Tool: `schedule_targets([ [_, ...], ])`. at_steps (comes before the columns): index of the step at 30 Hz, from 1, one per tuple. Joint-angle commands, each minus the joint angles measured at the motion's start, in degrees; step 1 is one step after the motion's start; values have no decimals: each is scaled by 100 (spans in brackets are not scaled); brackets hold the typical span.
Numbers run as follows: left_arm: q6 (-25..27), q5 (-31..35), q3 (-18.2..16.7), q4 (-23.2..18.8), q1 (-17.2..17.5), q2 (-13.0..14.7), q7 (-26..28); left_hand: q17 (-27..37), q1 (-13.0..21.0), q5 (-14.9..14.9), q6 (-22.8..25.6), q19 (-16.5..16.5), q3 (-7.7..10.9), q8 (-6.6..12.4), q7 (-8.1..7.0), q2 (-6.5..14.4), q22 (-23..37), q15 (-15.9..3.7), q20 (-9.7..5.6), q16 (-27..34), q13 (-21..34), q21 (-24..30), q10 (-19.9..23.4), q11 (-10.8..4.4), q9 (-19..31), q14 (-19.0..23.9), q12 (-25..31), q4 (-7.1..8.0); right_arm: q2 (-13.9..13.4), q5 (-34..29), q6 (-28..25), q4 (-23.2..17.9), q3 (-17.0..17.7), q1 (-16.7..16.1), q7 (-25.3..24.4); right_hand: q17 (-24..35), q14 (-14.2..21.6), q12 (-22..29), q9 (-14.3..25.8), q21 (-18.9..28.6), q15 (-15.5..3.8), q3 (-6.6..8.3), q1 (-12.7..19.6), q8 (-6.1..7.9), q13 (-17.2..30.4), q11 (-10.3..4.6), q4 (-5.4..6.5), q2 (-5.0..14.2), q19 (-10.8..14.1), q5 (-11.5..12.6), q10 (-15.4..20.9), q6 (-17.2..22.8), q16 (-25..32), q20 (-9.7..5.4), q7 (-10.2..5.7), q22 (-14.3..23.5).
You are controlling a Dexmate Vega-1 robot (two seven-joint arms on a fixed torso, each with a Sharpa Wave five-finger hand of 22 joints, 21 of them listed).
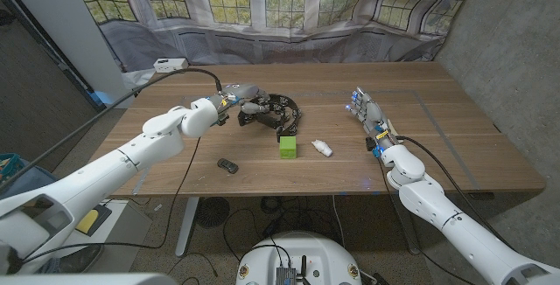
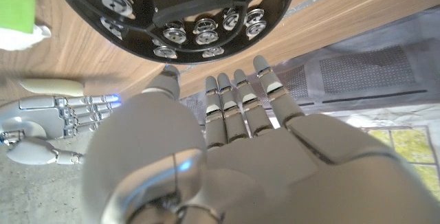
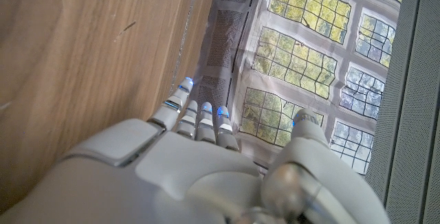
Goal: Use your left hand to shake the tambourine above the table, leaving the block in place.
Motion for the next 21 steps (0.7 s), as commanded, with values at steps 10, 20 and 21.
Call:
schedule_targets([
  [10,544,-1056,-898,-743,1110,132,884,13,-986,-67,-833,-345,-355,-50,132,-153,7,191,144,-70,-162,-246,-576,209,-51,-454,-79,478,-33,-72,152,-78,35,-60,8,30,42,-2,25,2,9,-35,53,-5,34,19,-4,-22,41,-6,53,48,-6,-7,-11,22],
  [20,303,-1953,-1318,-762,1602,45,1290,7,-1462,-47,-1198,-684,-565,-32,194,-263,5,323,243,-83,-274,-420,-968,387,-77,-856,-84,653,-17,-108,224,-143,37,-82,-10,28,42,3,25,2,3,-43,51,3,34,3,-8,-39,44,-8,67,74,-8,-9,-23,22],
  [21,185,-2098,-1372,-714,1686,-22,1393,7,-1498,-45,-1203,-716,-582,-26,198,-271,4,326,261,-81,-282,-434,-988,407,-78,-875,-82,665,-19,-136,252,-181,38,-108,-32,28,45,3,25,1,1,-43,51,3,34,2,-7,-38,43,-7,69,77,-7,-11,-22,22],
])
